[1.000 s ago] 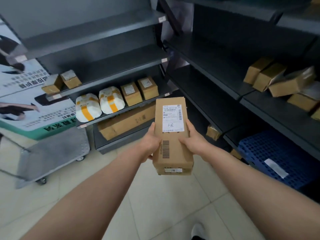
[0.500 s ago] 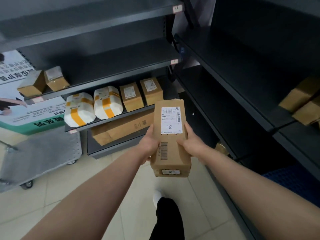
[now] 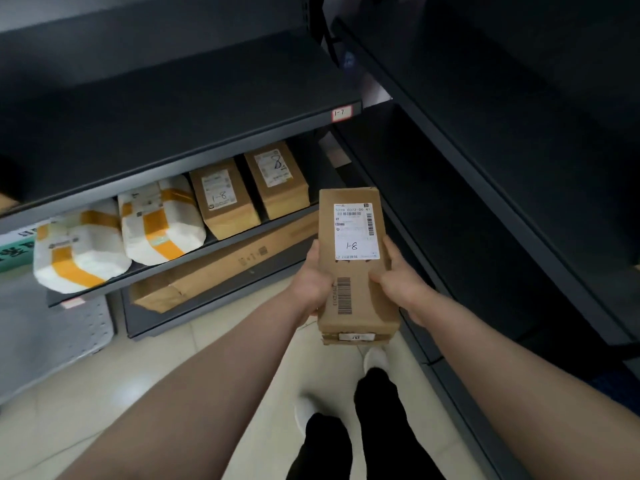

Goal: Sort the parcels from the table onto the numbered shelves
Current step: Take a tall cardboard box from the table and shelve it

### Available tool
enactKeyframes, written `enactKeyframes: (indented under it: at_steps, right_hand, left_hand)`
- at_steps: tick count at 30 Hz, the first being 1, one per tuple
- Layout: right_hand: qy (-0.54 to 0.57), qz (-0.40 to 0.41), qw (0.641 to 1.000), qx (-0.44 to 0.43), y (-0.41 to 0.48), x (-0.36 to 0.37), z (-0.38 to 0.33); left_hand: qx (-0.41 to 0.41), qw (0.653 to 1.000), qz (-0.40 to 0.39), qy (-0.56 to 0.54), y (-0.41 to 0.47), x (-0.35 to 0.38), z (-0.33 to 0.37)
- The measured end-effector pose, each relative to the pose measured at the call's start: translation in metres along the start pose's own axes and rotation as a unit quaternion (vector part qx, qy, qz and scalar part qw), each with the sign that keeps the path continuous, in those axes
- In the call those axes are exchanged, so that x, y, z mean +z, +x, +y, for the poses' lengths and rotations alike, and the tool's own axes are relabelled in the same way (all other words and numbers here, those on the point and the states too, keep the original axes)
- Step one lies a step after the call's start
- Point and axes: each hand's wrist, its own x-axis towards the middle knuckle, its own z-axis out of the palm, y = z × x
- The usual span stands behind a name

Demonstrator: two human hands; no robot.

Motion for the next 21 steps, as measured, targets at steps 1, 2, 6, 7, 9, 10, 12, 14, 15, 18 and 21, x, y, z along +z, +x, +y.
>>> enactKeyframes:
  at_steps: [1,2,6,7,9,10,12,14,15,18,21]
  right_hand:
    - [0.000,0.000,1.000,0.005,0.012,-0.002,-0.001]
    - [0.001,0.000,1.000,0.009,0.023,-0.004,-0.003]
    - [0.017,-0.006,1.000,0.009,0.080,-0.016,-0.008]
    - [0.020,-0.010,1.000,0.009,0.096,-0.019,-0.009]
    - [0.020,-0.013,1.000,0.008,0.126,-0.023,-0.014]
    - [0.018,-0.015,1.000,0.004,0.144,-0.025,-0.016]
    - [0.012,-0.017,1.000,-0.004,0.176,-0.027,-0.021]
    - [-0.002,-0.026,1.000,-0.013,0.212,-0.026,-0.030]
    - [-0.008,-0.036,0.999,-0.020,0.230,-0.025,-0.036]
    - [-0.026,-0.057,0.997,-0.055,0.286,-0.019,-0.058]
    - [-0.113,-0.069,0.986,-0.105,0.332,-0.009,-0.072]
  left_hand:
    - [-0.002,1.000,0.000,-0.001,0.011,0.001,0.004]
    - [-0.001,1.000,0.002,-0.001,0.023,0.001,0.007]
    - [0.001,1.000,-0.002,0.003,0.075,0.006,0.022]
    - [-0.005,1.000,0.003,0.005,0.091,0.008,0.026]
    - [-0.006,1.000,0.025,0.009,0.123,0.010,0.029]
    - [-0.001,0.999,0.041,0.009,0.142,0.011,0.030]
    - [0.009,0.998,0.066,0.007,0.174,0.011,0.032]
    - [0.014,0.996,0.092,0.005,0.208,0.008,0.034]
    - [0.017,0.993,0.113,0.009,0.223,0.006,0.036]
    - [0.051,0.983,0.172,0.021,0.265,-0.002,0.041]
    - [0.098,0.971,0.198,0.093,0.293,-0.012,0.040]
